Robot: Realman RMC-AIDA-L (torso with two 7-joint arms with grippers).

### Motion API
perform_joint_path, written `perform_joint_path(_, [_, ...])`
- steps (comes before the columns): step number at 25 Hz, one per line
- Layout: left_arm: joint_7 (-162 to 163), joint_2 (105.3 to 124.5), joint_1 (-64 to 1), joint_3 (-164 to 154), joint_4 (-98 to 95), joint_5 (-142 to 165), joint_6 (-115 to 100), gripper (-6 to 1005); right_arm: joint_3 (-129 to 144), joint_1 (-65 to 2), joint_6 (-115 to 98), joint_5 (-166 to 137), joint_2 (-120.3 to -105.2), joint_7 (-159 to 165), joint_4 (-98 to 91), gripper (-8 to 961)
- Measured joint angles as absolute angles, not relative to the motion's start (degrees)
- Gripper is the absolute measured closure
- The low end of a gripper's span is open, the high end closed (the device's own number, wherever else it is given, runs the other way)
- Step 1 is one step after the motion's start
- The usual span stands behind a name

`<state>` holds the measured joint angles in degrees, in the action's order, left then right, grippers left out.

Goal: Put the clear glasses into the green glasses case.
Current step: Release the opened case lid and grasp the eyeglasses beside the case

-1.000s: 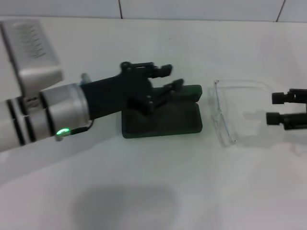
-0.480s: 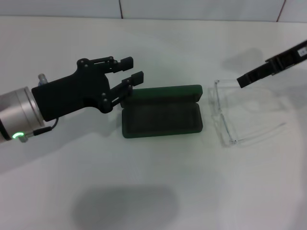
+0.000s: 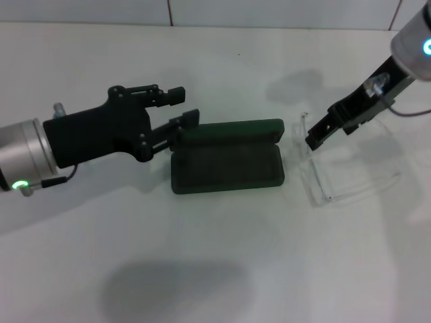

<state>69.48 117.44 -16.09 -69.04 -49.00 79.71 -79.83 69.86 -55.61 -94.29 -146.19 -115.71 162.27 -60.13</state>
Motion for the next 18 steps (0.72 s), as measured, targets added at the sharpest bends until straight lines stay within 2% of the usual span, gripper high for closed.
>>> perform_joint_path(8, [66.2,119.47,-15.8,-67.4,-47.7,79.9,-79.3,509,73.9,-53.3,-85.9,-145.0,-116.11,162.6,-55.0,224])
perform_joint_path(13, [65.5,119.56,-16.6,-67.6,-46.5,79.9,-79.6,329,76.7,-51.9,-82.6,-142.2,-116.15,162.5,-54.8,246])
perform_joint_path(18, [65.6,119.56,-16.7,-67.9,-46.4,79.9,-79.8,329,79.0,-51.8,-80.0,-139.8,-116.18,162.3,-52.6,268])
